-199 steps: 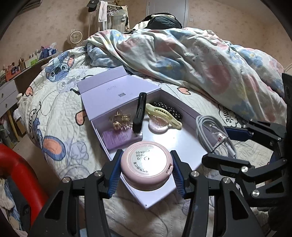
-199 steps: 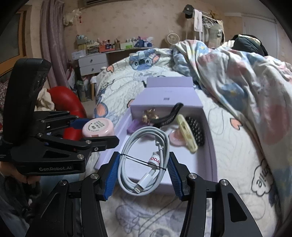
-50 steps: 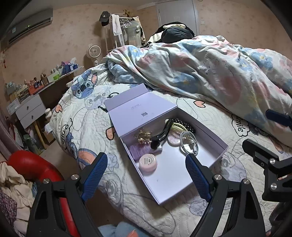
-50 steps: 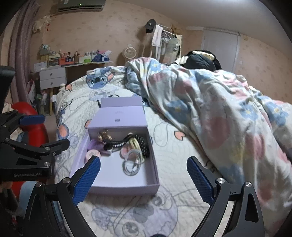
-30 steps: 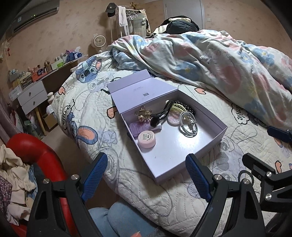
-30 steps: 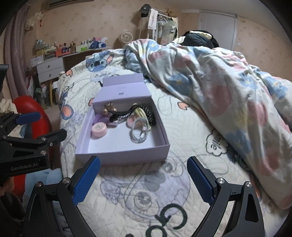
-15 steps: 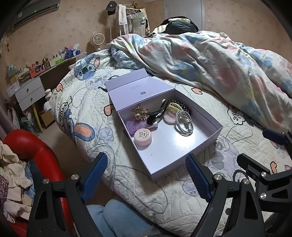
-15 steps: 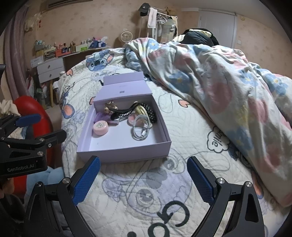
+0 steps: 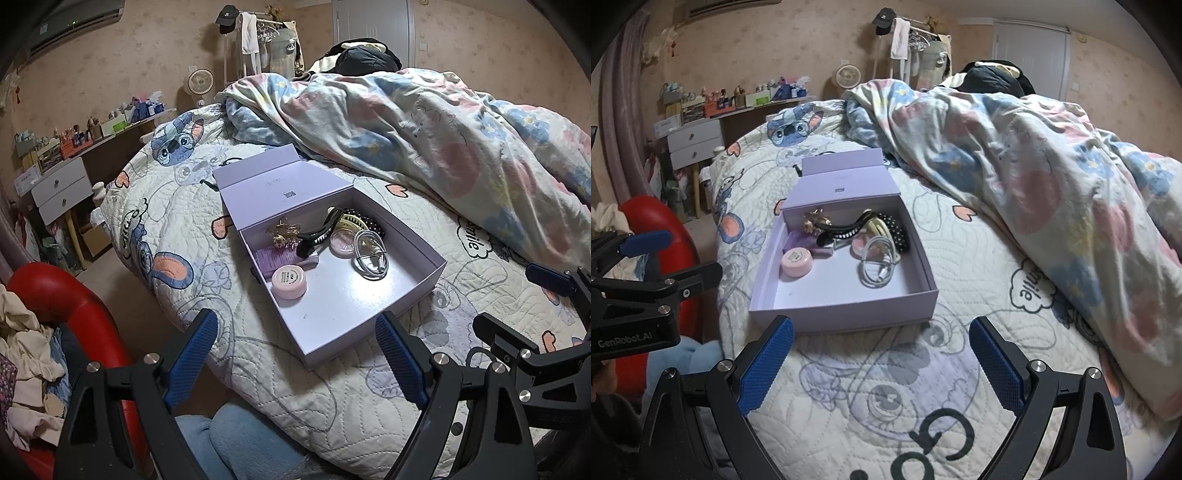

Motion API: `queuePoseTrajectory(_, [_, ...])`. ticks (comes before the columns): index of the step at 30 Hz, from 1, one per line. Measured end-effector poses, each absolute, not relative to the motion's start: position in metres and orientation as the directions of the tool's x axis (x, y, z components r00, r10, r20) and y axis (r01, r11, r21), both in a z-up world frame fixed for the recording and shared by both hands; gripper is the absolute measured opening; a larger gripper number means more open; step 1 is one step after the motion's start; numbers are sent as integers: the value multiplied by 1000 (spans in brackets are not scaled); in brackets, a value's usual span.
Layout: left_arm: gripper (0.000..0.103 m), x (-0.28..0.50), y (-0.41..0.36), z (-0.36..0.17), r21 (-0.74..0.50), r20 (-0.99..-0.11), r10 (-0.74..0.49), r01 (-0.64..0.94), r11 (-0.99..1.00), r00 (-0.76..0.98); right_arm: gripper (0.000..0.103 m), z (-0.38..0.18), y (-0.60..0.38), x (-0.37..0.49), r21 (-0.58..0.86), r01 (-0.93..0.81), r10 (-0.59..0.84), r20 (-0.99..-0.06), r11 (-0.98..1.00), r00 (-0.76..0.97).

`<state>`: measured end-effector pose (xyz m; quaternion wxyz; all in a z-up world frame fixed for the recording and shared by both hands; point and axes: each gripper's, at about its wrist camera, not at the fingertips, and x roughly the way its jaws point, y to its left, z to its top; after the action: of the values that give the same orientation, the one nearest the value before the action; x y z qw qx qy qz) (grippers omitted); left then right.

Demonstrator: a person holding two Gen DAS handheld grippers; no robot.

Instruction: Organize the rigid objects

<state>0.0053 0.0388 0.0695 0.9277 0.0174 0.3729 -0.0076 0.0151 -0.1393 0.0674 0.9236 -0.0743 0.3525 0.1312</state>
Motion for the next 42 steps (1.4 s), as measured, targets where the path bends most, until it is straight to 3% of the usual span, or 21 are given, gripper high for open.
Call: queuePoseTrajectory(42, [88, 8, 38, 63, 43, -723, 14, 24, 999, 691, 97, 62, -138, 17, -47, -297, 183, -690, 954, 700])
